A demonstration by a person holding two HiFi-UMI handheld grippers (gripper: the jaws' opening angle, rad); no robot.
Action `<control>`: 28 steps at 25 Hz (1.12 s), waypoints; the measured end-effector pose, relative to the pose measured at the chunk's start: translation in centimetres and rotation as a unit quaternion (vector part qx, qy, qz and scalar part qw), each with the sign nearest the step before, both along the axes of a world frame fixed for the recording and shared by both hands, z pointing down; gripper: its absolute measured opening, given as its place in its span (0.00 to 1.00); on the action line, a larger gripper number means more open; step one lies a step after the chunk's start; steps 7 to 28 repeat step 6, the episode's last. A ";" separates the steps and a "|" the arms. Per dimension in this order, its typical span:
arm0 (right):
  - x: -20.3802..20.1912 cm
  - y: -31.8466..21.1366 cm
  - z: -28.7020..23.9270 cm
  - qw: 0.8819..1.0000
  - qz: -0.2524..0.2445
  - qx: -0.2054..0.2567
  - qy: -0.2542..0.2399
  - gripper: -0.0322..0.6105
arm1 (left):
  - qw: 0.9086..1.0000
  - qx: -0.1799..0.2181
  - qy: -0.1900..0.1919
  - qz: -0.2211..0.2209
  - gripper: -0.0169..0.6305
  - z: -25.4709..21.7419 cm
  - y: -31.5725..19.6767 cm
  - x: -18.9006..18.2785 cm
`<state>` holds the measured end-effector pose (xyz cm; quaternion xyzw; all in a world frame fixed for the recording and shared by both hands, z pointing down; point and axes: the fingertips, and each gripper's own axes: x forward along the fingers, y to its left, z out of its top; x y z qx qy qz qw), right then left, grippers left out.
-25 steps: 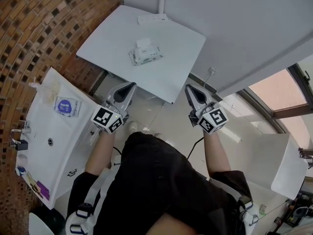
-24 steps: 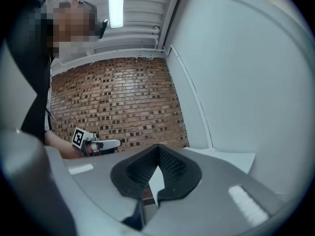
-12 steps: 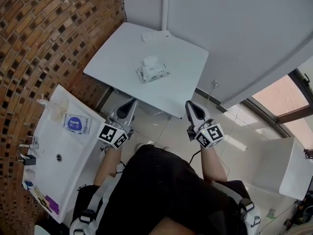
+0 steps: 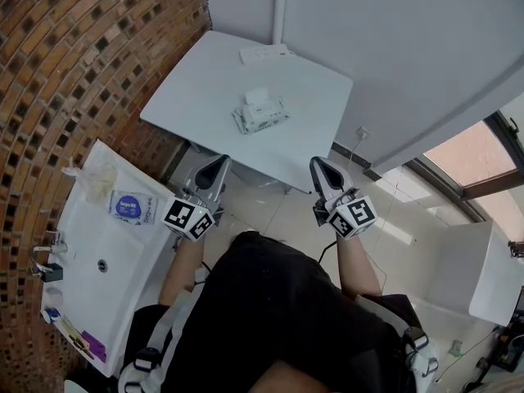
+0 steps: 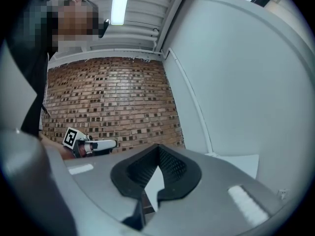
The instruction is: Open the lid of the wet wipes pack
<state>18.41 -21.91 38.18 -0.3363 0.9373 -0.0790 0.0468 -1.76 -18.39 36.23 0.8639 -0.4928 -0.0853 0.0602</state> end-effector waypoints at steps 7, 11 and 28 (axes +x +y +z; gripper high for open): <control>-0.4 -0.7 0.2 1.000 0.008 0.000 -0.002 0.06 | 1.000 0.010 0.008 0.008 0.03 1.4 -0.8 -1.0; -0.4 -0.7 0.2 1.000 0.008 0.000 -0.002 0.06 | 1.000 0.010 0.008 0.008 0.03 1.4 -0.8 -1.0; -0.4 -0.7 0.2 1.000 0.008 0.000 -0.002 0.06 | 1.000 0.010 0.008 0.008 0.03 1.4 -0.8 -1.0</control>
